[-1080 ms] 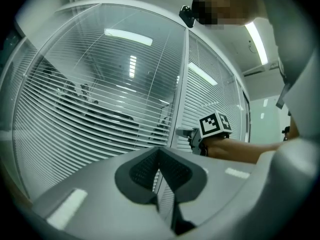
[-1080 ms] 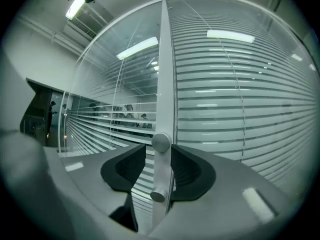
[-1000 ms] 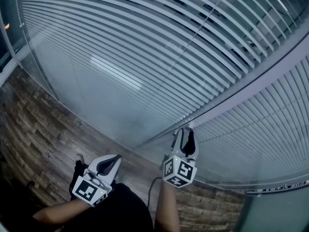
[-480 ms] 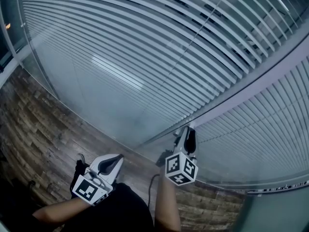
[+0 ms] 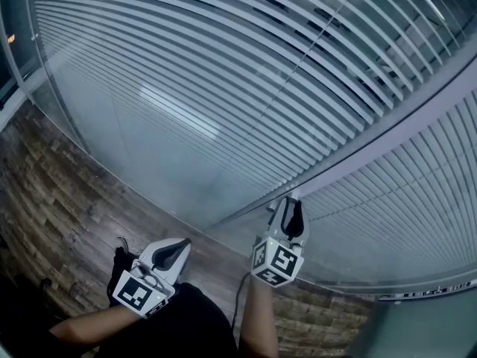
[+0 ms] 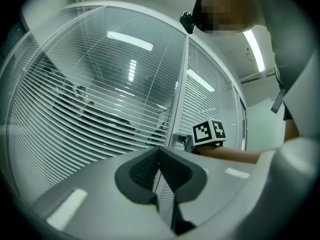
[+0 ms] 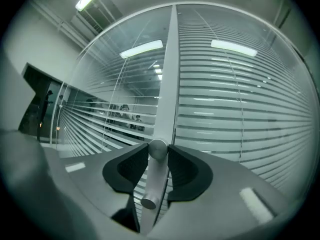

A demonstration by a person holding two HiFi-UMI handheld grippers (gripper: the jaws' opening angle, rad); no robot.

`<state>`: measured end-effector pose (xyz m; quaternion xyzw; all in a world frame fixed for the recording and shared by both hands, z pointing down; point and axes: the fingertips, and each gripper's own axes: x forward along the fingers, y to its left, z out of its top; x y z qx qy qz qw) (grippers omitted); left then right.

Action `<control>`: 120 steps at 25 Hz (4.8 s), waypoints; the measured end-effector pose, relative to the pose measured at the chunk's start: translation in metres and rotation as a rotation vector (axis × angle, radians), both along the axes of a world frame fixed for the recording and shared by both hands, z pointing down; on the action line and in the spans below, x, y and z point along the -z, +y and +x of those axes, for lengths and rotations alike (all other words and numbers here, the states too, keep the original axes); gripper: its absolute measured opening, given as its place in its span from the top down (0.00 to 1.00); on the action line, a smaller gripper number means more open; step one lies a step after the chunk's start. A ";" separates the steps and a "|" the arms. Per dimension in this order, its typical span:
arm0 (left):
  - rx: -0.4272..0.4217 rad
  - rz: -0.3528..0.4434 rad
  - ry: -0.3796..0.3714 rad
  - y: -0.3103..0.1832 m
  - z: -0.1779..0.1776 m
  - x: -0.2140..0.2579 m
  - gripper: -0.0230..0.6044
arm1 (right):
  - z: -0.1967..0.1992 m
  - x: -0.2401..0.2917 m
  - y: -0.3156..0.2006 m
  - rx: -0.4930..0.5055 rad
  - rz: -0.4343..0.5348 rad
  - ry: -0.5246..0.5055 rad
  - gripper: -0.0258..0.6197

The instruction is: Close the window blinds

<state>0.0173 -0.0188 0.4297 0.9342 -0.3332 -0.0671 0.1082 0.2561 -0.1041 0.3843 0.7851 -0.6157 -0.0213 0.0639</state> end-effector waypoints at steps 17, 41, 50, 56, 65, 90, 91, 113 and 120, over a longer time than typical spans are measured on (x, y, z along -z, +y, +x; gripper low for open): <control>-0.033 -0.011 -0.025 0.004 0.007 -0.009 0.97 | -0.006 -0.005 -0.003 0.043 -0.076 0.285 0.76; -0.087 -0.022 -0.003 0.004 0.013 -0.006 0.97 | 0.000 0.000 -0.002 0.046 0.022 -0.135 0.76; -0.098 -0.017 -0.008 0.008 0.014 -0.012 0.97 | -0.005 -0.005 -0.001 0.052 -0.111 0.215 0.76; -0.094 -0.039 -0.006 0.006 0.013 -0.014 0.97 | -0.008 -0.002 -0.005 0.064 -0.141 0.278 0.75; -0.097 -0.047 -0.021 0.010 0.012 -0.026 0.97 | 0.000 -0.014 0.004 0.095 -0.013 -0.161 0.70; -0.272 -0.062 -0.037 -0.030 0.014 -0.015 0.97 | -0.011 -0.021 -0.007 0.045 -0.230 0.329 0.76; -0.285 -0.065 -0.043 -0.031 0.016 -0.014 0.97 | -0.011 -0.020 -0.009 0.049 -0.247 0.359 0.77; -0.377 -0.069 -0.031 -0.040 0.025 -0.005 0.97 | 0.005 -0.014 0.002 -0.017 -0.035 -0.203 0.75; -0.398 -0.079 -0.018 -0.042 0.032 -0.012 0.97 | -0.001 -0.015 -0.002 -0.020 0.032 -0.313 0.75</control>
